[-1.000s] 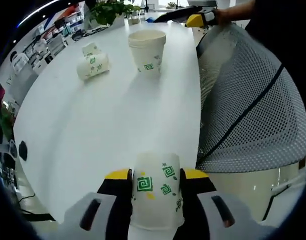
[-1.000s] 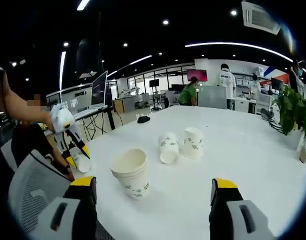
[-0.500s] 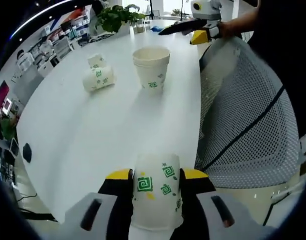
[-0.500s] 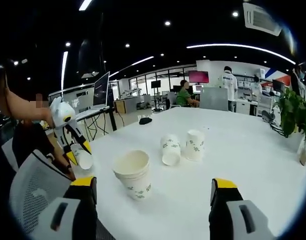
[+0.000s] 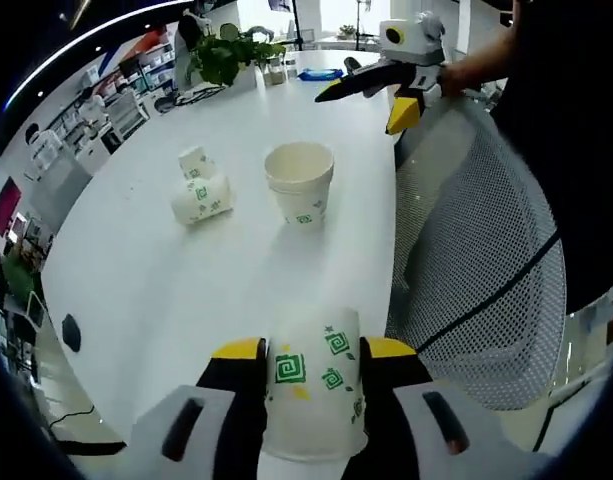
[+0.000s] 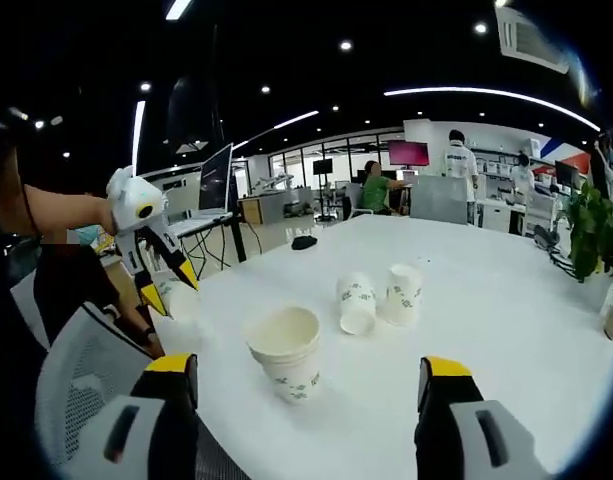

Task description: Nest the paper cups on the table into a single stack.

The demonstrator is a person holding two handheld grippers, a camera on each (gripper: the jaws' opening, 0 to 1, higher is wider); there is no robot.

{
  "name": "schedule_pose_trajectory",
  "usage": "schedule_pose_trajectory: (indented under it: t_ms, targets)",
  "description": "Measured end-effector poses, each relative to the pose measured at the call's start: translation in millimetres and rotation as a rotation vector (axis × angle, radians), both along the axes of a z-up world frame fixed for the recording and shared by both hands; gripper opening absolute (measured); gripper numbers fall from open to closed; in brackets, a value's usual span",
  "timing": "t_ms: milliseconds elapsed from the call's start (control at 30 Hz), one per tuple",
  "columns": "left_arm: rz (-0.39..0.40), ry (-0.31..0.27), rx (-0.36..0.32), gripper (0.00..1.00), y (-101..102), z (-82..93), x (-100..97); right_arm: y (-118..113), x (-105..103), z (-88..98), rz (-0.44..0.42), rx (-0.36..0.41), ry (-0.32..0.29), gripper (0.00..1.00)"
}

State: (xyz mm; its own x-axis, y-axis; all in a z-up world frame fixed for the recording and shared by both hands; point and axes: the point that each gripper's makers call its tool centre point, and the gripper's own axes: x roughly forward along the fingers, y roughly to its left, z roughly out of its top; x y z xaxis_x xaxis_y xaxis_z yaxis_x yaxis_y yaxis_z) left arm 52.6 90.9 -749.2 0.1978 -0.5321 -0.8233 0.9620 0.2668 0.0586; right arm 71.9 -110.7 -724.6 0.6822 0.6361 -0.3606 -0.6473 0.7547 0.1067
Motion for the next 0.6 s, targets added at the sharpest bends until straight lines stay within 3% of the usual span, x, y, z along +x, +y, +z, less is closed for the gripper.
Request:
schedule_pose_trajectory:
  t_ms: [200,433,600]
  targets:
    - [-0.036,-0.034,-0.018,0.35,-20.9,24.9,2.1,11.2,3.0,17.8,0.016,0.023,-0.007,0.89]
    - [-0.058,-0.075,-0.033,0.35,-37.3,44.5,8.7,27.5,4.2,31.2,0.024,0.071,0.062,0.85]
    - [-0.063,-0.097,-0.090,0.34,-57.2,58.7,14.3,37.4,3.4,37.4,0.037,0.116,0.108,0.82]
